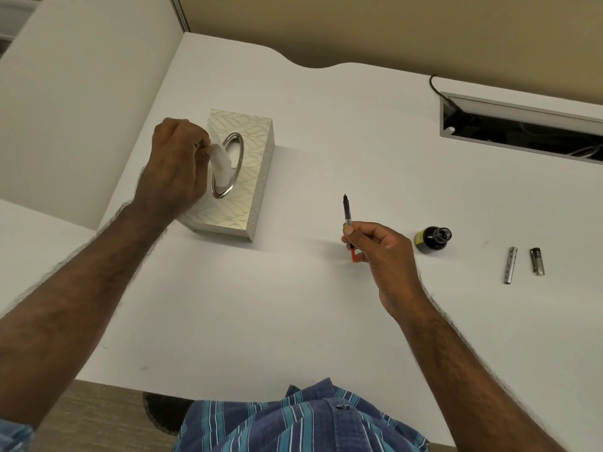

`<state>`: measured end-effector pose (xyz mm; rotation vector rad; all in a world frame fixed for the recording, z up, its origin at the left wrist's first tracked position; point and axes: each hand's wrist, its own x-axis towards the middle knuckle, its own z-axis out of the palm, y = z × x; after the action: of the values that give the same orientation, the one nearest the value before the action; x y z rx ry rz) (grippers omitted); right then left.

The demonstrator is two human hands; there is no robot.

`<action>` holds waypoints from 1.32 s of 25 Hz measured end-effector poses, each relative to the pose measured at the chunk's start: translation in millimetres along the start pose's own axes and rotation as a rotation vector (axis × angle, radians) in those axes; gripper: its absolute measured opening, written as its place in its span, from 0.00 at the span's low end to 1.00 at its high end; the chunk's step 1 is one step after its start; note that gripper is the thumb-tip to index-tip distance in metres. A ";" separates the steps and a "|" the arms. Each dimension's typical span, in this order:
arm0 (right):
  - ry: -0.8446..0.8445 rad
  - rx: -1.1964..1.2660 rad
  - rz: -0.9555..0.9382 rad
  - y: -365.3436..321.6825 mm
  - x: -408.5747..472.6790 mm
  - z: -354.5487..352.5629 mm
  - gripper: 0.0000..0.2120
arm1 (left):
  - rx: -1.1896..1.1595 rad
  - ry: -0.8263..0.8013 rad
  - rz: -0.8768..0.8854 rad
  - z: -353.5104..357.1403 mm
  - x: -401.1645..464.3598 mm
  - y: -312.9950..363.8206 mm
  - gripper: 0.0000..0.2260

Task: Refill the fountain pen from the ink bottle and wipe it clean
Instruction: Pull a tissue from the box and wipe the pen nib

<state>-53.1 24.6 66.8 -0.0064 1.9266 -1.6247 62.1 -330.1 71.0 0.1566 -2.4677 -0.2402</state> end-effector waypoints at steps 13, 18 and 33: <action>0.007 0.026 -0.053 -5.3 -15.2 -10.5 0.05 | -0.879 0.120 -0.926 -10.9 33.5 91.2 0.06; 0.024 0.078 -0.076 -9.6 -30.2 -30.2 0.03 | -1.049 0.045 -1.150 5.5 21.4 142.9 0.08; 0.005 0.239 -0.098 -26.2 -82.7 -133.5 0.08 | -1.252 -0.231 -1.058 24.4 15.7 324.8 0.08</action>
<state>-55.4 168.6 134.8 0.0001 1.7480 -1.9126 17.4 -12.5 129.9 0.8618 -1.7330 -2.1826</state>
